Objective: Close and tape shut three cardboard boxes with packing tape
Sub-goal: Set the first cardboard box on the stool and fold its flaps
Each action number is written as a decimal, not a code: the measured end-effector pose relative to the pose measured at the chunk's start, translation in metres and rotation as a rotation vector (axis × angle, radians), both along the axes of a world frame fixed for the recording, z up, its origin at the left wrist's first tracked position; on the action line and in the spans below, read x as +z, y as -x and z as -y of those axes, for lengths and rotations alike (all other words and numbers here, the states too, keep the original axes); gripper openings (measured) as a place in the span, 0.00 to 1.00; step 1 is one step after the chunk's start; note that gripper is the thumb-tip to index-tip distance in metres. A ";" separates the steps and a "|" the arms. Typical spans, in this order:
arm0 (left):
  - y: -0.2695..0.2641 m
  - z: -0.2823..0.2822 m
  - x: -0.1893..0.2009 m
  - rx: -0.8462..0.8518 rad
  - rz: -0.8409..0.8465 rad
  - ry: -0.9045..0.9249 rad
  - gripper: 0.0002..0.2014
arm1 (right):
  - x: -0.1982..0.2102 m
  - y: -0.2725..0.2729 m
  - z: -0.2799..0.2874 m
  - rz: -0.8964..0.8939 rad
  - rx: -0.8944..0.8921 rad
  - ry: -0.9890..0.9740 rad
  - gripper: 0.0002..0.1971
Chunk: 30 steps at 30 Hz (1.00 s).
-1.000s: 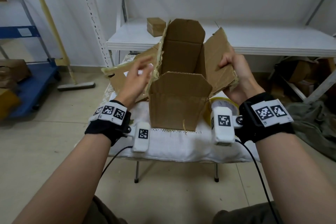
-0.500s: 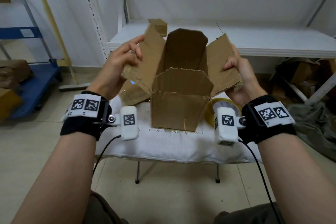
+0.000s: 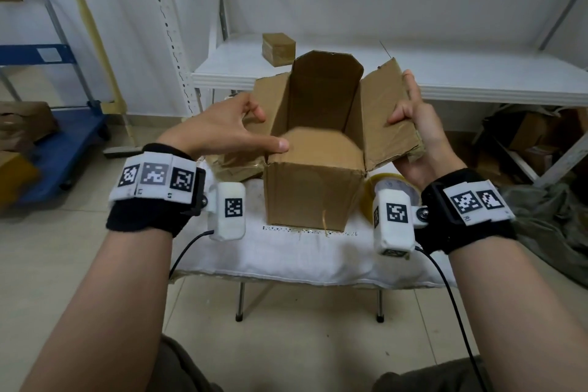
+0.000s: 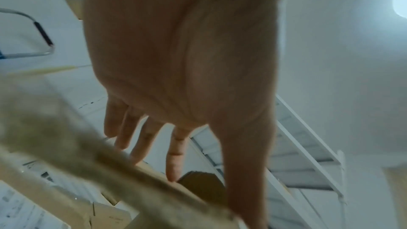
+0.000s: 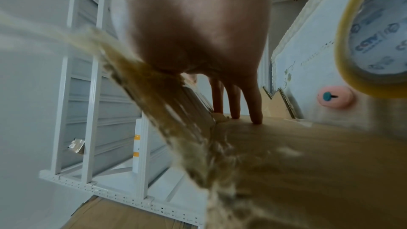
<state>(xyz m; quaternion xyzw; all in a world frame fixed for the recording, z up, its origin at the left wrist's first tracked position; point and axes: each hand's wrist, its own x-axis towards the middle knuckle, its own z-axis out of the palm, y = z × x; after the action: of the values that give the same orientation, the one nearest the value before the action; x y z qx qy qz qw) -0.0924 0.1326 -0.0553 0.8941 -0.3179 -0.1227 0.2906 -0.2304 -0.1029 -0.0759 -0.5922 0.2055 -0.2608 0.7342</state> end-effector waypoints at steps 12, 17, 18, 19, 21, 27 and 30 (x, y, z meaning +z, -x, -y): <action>-0.008 0.030 0.024 -0.112 0.142 -0.054 0.68 | -0.001 -0.001 0.007 -0.033 0.025 0.139 0.38; -0.017 0.047 0.030 -0.199 0.163 -0.113 0.76 | 0.006 0.004 0.004 -0.056 0.050 0.144 0.42; -0.019 0.051 0.028 -0.221 0.174 -0.133 0.77 | 0.006 0.004 0.005 -0.060 0.060 0.156 0.42; -0.023 0.056 0.025 -0.242 0.192 -0.154 0.78 | 0.006 0.003 0.005 -0.061 0.064 0.165 0.42; -0.025 0.062 0.018 -0.248 0.237 -0.199 0.79 | 0.006 0.002 0.005 -0.066 0.064 0.174 0.41; -0.025 0.066 0.009 -0.103 0.223 -0.086 0.74 | 0.007 0.000 0.002 -0.067 0.107 0.171 0.44; -0.027 0.067 0.008 -0.066 0.171 0.032 0.71 | 0.005 -0.002 0.004 -0.060 0.103 0.180 0.44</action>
<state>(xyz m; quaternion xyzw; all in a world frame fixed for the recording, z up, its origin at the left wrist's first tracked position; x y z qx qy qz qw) -0.0659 0.0654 -0.0469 0.8856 -0.3727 -0.0503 0.2724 -0.2282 -0.1067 -0.0708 -0.6732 0.1721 -0.2223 0.6839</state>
